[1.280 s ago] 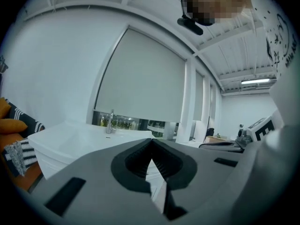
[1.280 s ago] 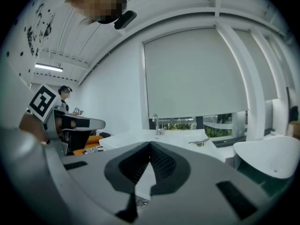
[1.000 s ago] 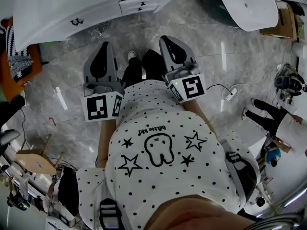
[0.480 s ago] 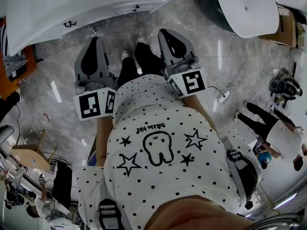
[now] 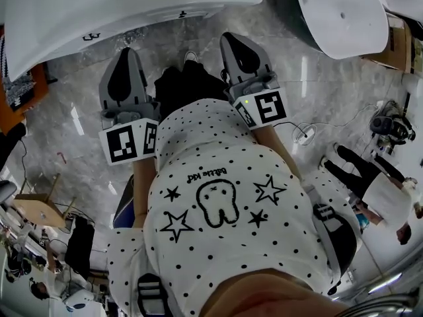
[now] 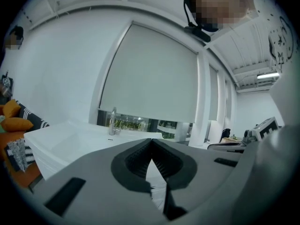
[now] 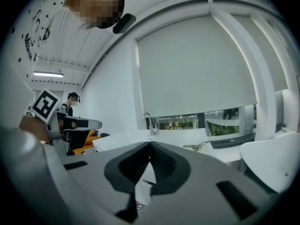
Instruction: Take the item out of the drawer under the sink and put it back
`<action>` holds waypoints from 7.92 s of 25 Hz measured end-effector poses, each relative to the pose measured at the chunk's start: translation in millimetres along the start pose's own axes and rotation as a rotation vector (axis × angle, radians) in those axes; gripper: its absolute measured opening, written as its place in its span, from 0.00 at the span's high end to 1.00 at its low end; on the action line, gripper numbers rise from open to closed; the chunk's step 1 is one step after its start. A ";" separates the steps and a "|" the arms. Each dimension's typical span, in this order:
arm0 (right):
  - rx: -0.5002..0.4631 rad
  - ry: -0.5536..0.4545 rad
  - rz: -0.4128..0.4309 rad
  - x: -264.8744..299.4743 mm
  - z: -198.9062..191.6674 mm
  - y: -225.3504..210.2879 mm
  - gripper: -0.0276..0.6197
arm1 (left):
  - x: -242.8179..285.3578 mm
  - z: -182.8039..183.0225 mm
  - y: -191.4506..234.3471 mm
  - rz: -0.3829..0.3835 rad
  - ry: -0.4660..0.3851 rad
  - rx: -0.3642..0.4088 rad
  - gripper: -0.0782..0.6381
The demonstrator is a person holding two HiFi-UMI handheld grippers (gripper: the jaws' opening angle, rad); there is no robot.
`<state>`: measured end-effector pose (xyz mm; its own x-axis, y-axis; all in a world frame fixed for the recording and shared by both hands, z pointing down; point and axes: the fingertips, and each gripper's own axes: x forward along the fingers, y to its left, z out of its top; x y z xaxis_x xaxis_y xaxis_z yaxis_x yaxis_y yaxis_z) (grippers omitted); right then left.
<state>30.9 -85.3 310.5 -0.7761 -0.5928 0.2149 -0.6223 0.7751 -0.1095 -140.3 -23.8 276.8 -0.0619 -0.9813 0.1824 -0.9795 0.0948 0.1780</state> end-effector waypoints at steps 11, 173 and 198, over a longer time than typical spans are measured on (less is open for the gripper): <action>0.028 0.003 -0.011 12.6 2.4 5.0 0.94 | 8.6 6.8 10.1 -0.017 0.015 0.018 0.88; 0.127 0.510 -0.332 113.3 -367.7 -20.9 0.94 | 110.6 -190.2 35.2 -0.305 0.211 0.011 0.88; 0.066 0.198 -0.346 84.3 -144.2 -11.9 0.94 | 69.1 -58.9 26.0 -0.404 0.098 0.026 0.88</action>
<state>-12.5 -113.0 469.8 -0.4891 -0.7579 0.4317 -0.8537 0.5175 -0.0585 -158.8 -79.3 351.0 0.3456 -0.9181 0.1942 -0.9258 -0.2998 0.2301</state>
